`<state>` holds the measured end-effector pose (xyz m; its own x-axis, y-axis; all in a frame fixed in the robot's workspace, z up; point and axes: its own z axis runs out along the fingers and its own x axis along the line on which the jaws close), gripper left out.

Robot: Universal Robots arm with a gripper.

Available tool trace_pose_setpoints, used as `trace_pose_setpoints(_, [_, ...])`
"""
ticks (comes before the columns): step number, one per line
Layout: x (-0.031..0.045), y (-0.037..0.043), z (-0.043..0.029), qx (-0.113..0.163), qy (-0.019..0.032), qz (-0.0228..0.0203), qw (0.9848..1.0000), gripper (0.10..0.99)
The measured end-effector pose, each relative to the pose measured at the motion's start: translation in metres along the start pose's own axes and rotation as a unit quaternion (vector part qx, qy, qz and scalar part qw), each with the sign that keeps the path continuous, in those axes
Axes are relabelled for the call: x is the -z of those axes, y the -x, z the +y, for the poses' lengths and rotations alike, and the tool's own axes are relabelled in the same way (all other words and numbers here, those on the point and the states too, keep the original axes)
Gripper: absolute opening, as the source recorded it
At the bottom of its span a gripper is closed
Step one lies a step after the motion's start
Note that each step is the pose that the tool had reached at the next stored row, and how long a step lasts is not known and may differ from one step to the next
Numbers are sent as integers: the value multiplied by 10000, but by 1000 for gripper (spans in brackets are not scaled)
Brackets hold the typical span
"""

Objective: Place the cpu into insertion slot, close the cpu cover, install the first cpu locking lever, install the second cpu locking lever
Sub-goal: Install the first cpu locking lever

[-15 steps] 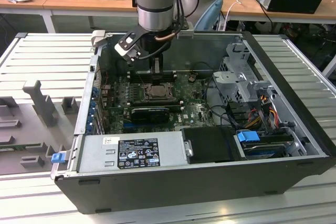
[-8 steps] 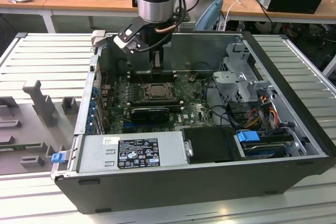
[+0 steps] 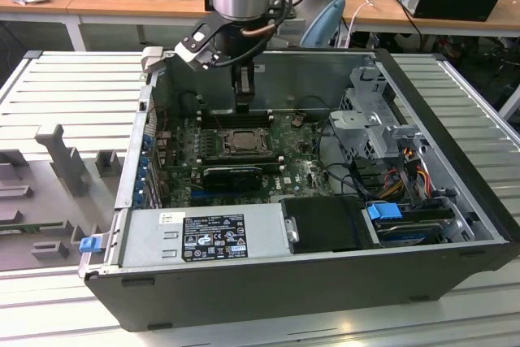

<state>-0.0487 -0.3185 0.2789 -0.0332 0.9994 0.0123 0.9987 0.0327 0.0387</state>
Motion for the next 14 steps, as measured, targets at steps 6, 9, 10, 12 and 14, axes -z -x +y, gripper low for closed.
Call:
trace_pose_setpoints(6, [0,0,0,595,-7,20,9982,106])
trace_pose_setpoints(9, [0,0,0,695,-9,24,9976,106])
trace_pose_setpoints(10, [0,0,0,726,-9,25,9974,106])
trace_pose_setpoints(12, [0,0,0,778,-10,27,9970,106])
trace_pose_setpoints(14, [0,0,0,832,-10,29,9965,106])
